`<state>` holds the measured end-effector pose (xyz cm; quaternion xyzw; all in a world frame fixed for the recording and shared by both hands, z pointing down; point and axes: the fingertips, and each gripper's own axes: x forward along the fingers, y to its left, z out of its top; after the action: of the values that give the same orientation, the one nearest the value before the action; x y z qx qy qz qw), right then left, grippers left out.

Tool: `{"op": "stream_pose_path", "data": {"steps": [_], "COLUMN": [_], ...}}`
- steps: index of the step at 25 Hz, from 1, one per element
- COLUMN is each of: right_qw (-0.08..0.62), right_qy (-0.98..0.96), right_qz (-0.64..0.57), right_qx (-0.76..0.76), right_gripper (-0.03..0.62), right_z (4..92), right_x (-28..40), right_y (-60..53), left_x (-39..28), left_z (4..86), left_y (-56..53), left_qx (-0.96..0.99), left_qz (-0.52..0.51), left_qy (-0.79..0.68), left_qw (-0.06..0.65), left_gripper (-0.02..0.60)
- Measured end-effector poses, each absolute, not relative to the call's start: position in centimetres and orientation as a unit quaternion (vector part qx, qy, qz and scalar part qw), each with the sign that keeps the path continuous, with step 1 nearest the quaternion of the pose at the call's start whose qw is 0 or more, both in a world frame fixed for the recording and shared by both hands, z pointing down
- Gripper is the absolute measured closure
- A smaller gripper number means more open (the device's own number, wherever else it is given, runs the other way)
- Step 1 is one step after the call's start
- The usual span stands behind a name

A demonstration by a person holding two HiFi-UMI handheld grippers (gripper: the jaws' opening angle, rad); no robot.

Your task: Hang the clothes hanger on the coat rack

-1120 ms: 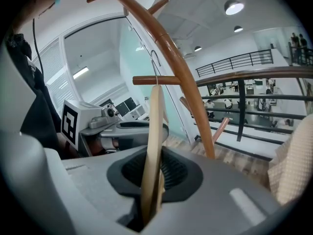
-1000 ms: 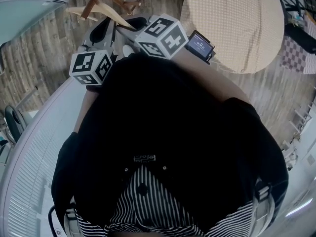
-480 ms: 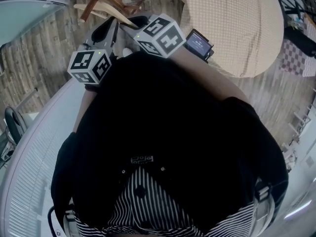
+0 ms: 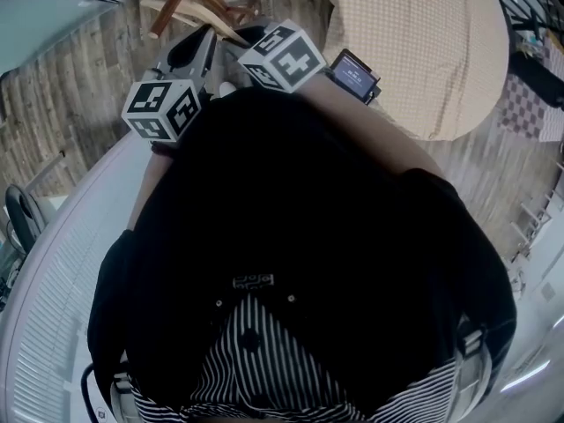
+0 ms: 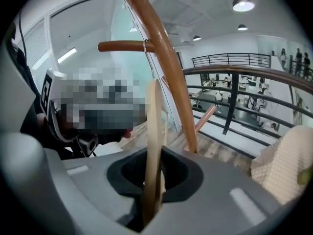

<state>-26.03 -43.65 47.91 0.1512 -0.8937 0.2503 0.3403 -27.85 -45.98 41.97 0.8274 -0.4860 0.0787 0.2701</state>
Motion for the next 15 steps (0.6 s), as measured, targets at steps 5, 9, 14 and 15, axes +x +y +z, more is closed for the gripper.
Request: {"op": "stream_pose_path", "data": {"steps": [5,9,14,15], "right_qw": [0.34,0.314,0.301,0.296], "right_qy": [-0.892,-0.893,-0.894,-0.894], "right_qz": [0.248,0.269,0.243,0.24], "right_qx": [0.164,0.179,0.226,0.237], "right_gripper": [0.545,0.508,0.439,0.434], "right_z": [48.2,48.1,47.7,47.4], "right_x": [-26.0,-26.7,-27.4,-27.4], "right_y": [-43.0,-42.6,-42.3,-42.2], "left_x": [-28.9,-30.3,-31.9,-32.1], "left_z": [41.8,42.2,42.2,42.1], "left_y": [-44.8,-43.4,-41.5,-41.2], "left_qx": [0.82,0.817,0.82,0.822], "left_qz": [0.076,0.074,0.07,0.069], "left_qy": [-0.496,-0.499,-0.497,-0.496], "left_qw": [0.275,0.279,0.274,0.273], "left_gripper": [0.578,0.578,0.578,0.578]}}
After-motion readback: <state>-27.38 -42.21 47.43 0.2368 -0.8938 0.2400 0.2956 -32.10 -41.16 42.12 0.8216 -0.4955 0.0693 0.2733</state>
